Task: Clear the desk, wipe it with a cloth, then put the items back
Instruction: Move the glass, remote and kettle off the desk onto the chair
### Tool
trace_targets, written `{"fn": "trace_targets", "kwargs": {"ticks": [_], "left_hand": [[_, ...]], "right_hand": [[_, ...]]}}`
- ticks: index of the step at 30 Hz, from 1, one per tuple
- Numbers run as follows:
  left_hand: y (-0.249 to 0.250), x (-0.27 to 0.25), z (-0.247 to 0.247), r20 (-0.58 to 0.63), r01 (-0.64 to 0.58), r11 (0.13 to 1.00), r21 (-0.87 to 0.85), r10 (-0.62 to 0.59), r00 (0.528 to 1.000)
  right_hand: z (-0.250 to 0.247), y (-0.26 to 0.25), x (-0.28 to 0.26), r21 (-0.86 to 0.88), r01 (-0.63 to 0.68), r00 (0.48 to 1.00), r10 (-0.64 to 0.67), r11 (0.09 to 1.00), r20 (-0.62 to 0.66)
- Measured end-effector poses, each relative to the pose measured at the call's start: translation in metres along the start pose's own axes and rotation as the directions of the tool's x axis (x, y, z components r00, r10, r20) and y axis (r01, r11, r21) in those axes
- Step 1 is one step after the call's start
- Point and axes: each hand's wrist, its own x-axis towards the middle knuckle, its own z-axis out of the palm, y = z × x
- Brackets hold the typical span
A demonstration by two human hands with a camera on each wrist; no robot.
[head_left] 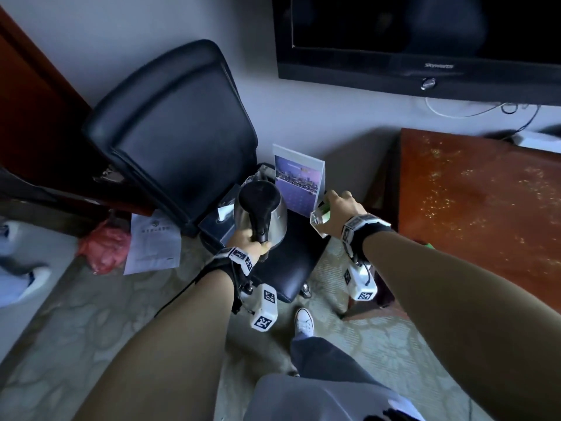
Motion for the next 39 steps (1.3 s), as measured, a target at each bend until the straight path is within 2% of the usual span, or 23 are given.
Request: {"fn": "trace_targets", "kwargs": {"ticks": [4,9,15,20,28,39], "left_hand": [[-0.003,0.033,-0.003,-0.016,0.026,0.996,0.089,-0.025,1.0],[-0.023,0.076,0.004,0.039,0.038,0.985,0.169,-0.045,0.998],[-0.052,0.129,0.015,0.16,0.076,0.994,0.083,-0.088,0.983],[-0.072,0.169,0.023,0.167,0.057,0.998,-0.027,-0.052,0.985],[-0.097,0.225,0.021,0.192,0.044,0.99,-0.132,-0.018,0.981],[-0.135,0.265,0.029,0.227,-0.017,0.997,-0.076,0.033,0.973]], "right_hand": [[0.026,-0.008,0.043,-0.022,0.015,0.998,-0.013,1.0,0.057],[0.066,-0.004,0.081,-0.041,-0.041,0.988,0.046,0.998,0.144],[0.118,0.011,0.11,-0.049,-0.109,0.967,0.117,0.993,0.227],[0.154,0.019,0.13,-0.059,-0.167,0.955,0.176,0.984,0.238],[0.199,0.005,0.176,-0.045,-0.181,0.952,0.186,0.982,0.241],[0.251,-0.01,0.207,-0.073,-0.219,0.937,0.23,0.973,0.263]]}}
